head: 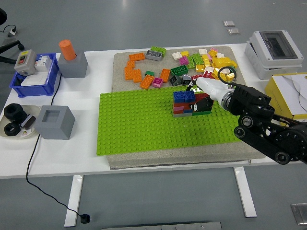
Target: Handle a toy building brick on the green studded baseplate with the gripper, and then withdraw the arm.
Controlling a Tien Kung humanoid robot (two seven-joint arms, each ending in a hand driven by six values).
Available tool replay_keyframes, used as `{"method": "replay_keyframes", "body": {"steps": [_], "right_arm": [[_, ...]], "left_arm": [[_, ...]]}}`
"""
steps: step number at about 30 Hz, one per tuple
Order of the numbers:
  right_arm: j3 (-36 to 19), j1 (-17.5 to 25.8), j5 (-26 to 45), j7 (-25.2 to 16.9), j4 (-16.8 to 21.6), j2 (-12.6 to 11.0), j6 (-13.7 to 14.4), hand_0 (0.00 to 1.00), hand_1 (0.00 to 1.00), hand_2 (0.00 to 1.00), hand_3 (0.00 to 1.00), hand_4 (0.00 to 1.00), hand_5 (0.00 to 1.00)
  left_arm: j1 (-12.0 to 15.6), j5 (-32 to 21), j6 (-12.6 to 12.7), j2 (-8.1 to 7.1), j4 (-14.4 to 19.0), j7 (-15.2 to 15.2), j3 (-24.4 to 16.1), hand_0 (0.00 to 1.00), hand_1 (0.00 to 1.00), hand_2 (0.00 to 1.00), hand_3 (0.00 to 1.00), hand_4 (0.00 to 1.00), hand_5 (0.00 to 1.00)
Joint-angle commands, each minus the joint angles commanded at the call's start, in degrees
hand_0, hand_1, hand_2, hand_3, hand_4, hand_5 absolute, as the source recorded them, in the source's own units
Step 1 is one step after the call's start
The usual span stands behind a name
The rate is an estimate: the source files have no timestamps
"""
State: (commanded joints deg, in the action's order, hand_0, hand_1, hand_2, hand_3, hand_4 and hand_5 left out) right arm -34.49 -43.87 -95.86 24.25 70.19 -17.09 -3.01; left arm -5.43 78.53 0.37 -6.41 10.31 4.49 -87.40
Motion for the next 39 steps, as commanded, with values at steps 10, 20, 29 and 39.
{"method": "replay_keyframes", "body": {"steps": [10,20,29,39], "right_arm": [[-0.3,-0.4,0.4,-0.2,0.3,-0.2,-0.2,0.894,0.883,0.925,0.760,0.910,0.289],[-0.1,-0.4,0.8,-0.2,0.7,-0.4,-0.6,0.900,0.886,0.926,0.785,0.980,0.349],[-0.9,-0.2,0.7,-0.5,2.0,-1.0,-0.3,0.899,0.885,0.926,0.786,0.984,0.355],[-5.0,2.3,-3.4,-0.3,11.3,-5.6,0.3,0.901,0.889,0.928,0.668,0.976,0.406]], "left_arm": [[-0.1,0.3,0.0,0.01,0.0,0.1,-0.1,0.630,0.586,0.548,0.578,0.610,0.217],[-0.2,0.5,-0.1,0.08,0.0,0.3,-0.1,0.630,0.585,0.547,0.577,0.606,0.217],[-0.2,0.5,-0.1,0.18,0.0,0.3,-0.1,0.630,0.585,0.547,0.579,0.605,0.214],[0.1,0.2,0.0,0.39,0.0,0.2,-0.1,0.630,0.583,0.548,0.579,0.601,0.216]]}}
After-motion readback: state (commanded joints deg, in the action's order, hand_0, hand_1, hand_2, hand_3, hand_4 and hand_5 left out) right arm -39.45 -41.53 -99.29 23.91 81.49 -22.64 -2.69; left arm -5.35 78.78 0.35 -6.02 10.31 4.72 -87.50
